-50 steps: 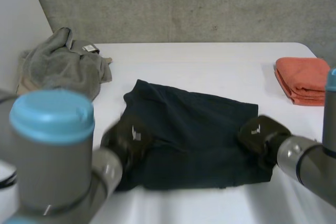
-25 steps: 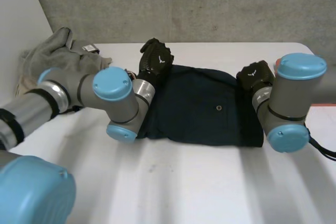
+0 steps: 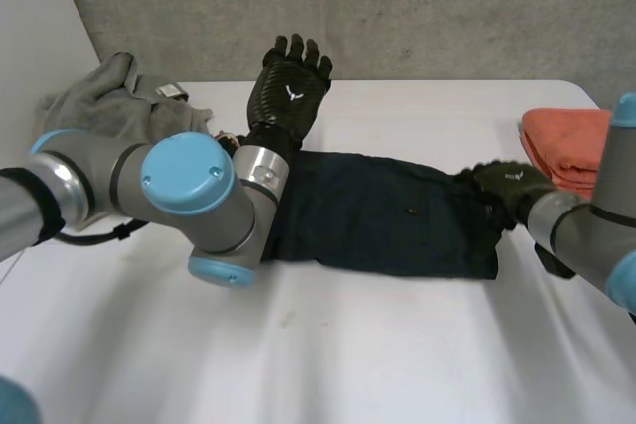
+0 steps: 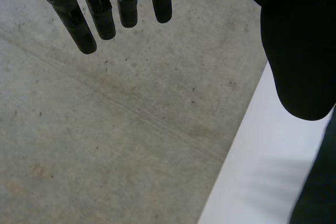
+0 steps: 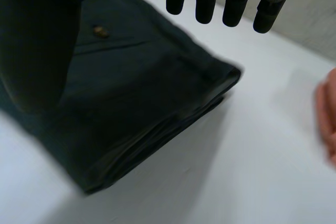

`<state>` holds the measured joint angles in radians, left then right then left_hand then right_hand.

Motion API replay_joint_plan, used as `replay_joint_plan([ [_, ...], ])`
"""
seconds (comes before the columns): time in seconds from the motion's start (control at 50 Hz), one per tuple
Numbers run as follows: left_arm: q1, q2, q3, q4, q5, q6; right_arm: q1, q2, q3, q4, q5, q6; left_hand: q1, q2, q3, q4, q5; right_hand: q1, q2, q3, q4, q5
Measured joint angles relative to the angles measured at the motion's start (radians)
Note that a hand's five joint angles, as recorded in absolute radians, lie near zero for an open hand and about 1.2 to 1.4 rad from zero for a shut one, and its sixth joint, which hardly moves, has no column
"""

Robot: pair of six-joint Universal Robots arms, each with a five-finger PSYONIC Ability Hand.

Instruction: Fold the laundry.

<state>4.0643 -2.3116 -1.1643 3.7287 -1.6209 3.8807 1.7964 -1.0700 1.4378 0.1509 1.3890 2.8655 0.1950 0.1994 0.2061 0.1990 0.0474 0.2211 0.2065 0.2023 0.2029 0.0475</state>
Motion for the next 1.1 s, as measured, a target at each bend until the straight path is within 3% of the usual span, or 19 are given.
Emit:
replay_joint_plan([
  [0.08,-0.005,0.031,-0.053,-0.004,-0.014,-0.03,-0.02,0.014,0.036,-0.014,-0.041,0.015,0.0,0.0,0.0,0.0,0.0,0.029,0.032,0.034,0.034,0.026],
  [0.2,-0.013,0.062,-0.112,-0.008,-0.023,-0.048,-0.029,0.06,0.047,-0.073,-0.045,0.005,0.0,0.0,0.0,0.0,0.0,0.628,0.684,0.673,0.67,0.633],
  [0.22,-0.013,0.066,-0.118,-0.008,-0.023,-0.048,-0.032,0.075,0.046,-0.095,-0.031,-0.002,0.0,0.0,0.0,0.0,0.0,0.788,0.92,0.911,0.919,0.844],
  [0.36,-0.01,0.118,-0.151,-0.008,-0.023,-0.048,-0.06,0.02,0.093,-0.166,0.042,-0.062,0.0,0.0,0.0,0.0,0.0,0.822,0.952,0.945,0.991,0.878],
  [0.46,-0.003,0.192,-0.196,-0.008,-0.022,-0.056,-0.149,-0.128,0.177,-0.227,0.09,-0.324,0.0,0.0,0.0,0.0,0.0,0.835,0.952,0.945,0.992,0.898],
  [0.56,0.006,0.261,-0.247,-0.009,-0.021,-0.083,-0.173,-0.177,0.186,-0.242,0.101,-0.564,0.0,0.0,0.0,0.0,0.0,0.835,0.952,0.945,0.992,0.899],
  [0.62,0.015,0.3,-0.281,-0.01,-0.02,-0.109,-0.125,-0.181,0.158,-0.247,0.097,-0.645,0.0,0.0,0.0,0.0,0.0,0.836,0.952,0.945,0.992,0.899],
  [0.72,0.031,0.358,-0.338,-0.012,-0.019,-0.159,0.078,-0.136,0.07,-0.265,0.055,-0.697,0.0,0.0,0.0,0.0,0.0,0.85,0.961,0.966,0.992,0.924],
  [0.86,0.04,0.393,-0.392,-0.018,-0.018,-0.191,0.324,0.003,0.019,-0.274,-0.067,-0.762,0.0,0.0,0.0,0.0,0.0,0.869,0.971,0.982,0.994,0.954],
  [0.9,0.04,0.395,-0.4,-0.019,-0.019,-0.193,0.369,0.045,0.014,-0.264,-0.091,-0.803,0.0,0.0,0.0,0.0,0.0,0.85,0.913,0.92,0.926,0.901],
  [0.94,0.039,0.395,-0.406,-0.019,-0.019,-0.194,0.401,0.076,0.012,-0.251,-0.108,-0.841,0.0,0.0,0.0,0.0,0.0,0.577,0.597,0.612,0.614,0.613],
  [0.96,0.039,0.395,-0.406,-0.019,-0.019,-0.194,0.401,0.076,0.012,-0.251,-0.108,-0.841,0.0,0.0,0.0,0.0,0.0,0.577,0.597,0.612,0.614,0.613],
  [0.98,0.038,0.395,-0.406,-0.019,-0.02,-0.194,0.417,0.088,0.012,-0.24,-0.119,-0.86,0.0,0.0,0.0,0.0,0.0,0.281,0.298,0.322,0.341,0.307],
  [1.02,0.037,0.394,-0.4,-0.017,-0.02,-0.194,0.425,0.076,0.014,-0.232,-0.128,-0.853,0.0,0.0,0.0,0.0,0.0,0.049,0.064,0.088,0.087,0.061],
  [1.1,0.032,0.391,-0.366,-0.014,-0.022,-0.202,0.406,-0.005,0.026,-0.23,-0.147,-0.723,0.0,0.0,0.0,0.0,0.0,-0.001,-0.001,0.0,0.0,0.0],
])
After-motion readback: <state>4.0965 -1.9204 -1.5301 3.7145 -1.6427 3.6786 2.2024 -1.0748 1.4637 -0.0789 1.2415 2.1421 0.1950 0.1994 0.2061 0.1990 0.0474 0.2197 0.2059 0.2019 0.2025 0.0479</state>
